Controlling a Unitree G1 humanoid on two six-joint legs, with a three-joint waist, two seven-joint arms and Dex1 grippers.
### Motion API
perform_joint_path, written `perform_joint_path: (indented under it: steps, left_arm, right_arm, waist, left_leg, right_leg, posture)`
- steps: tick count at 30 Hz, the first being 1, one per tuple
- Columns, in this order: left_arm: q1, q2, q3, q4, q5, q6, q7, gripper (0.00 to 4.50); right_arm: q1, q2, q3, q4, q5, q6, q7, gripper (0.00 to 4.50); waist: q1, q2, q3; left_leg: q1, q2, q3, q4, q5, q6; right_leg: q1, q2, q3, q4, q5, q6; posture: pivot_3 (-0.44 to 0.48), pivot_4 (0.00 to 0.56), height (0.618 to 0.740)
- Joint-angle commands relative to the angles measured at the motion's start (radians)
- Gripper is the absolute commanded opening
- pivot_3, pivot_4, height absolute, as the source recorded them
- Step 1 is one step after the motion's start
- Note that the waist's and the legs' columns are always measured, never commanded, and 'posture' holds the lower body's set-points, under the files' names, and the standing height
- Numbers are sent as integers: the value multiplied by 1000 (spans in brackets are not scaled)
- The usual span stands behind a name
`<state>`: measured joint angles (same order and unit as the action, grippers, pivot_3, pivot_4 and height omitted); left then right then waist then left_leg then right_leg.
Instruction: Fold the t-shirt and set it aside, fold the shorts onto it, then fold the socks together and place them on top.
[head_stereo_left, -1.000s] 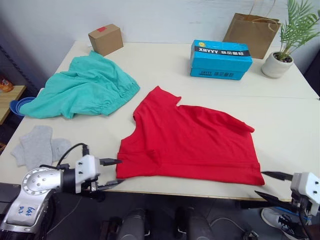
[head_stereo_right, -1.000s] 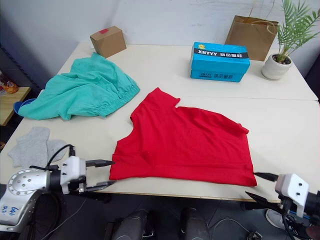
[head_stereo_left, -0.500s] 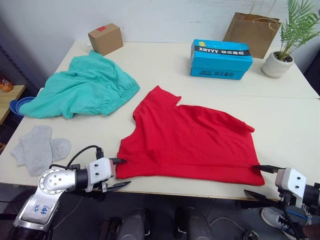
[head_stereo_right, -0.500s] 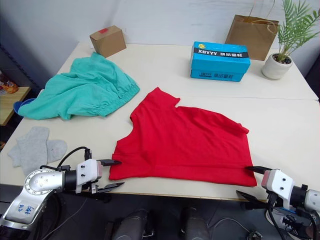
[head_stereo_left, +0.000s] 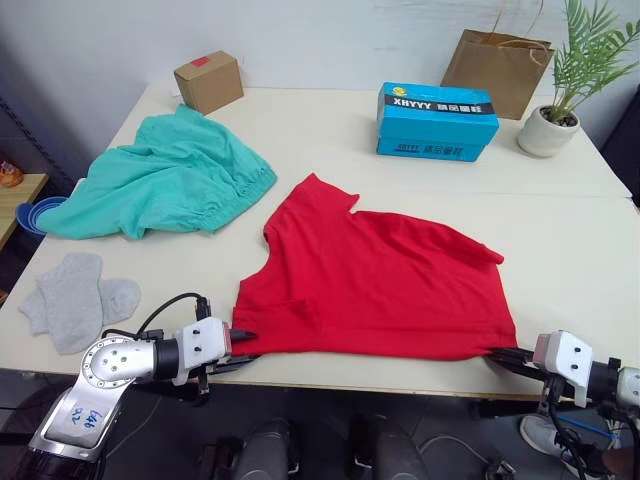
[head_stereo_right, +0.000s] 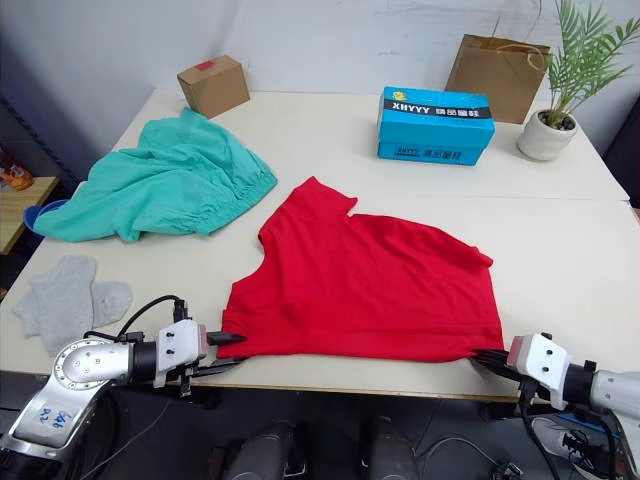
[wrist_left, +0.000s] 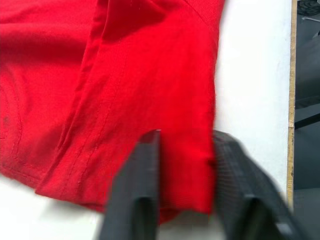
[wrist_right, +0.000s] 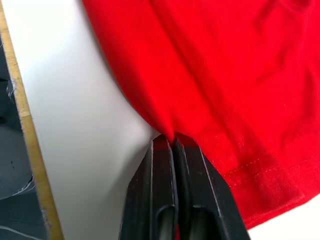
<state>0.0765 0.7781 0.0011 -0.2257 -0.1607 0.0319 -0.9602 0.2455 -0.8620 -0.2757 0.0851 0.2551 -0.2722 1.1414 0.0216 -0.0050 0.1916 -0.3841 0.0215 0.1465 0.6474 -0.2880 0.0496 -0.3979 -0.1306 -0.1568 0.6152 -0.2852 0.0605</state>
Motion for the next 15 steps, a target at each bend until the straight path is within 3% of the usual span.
perform_joint_path:
  steps: [1, 15]
  left_arm:
    - [14, 29, 13, 46, 13, 36, -3, 184]
    - [227, 95, 136, -118, -168, 60, -102, 39]
  right_arm:
    - [23, -13, 6, -9, 3, 39, 5, 0]
    - [230, -31, -83, -146, 95, 79, 70, 0]
  waist:
    - [-1, 1, 0]
    - [2, 2, -1]
  left_leg:
    - [0, 0, 0, 0, 0, 0]
    - [-3, 3, 0, -1, -8, -2]
  right_leg:
    - [0, 0, 0, 0, 0, 0]
    - [-3, 3, -2, -2, -6, 1]
  posture:
    - [0, 150, 740]
    - [0, 150, 740]
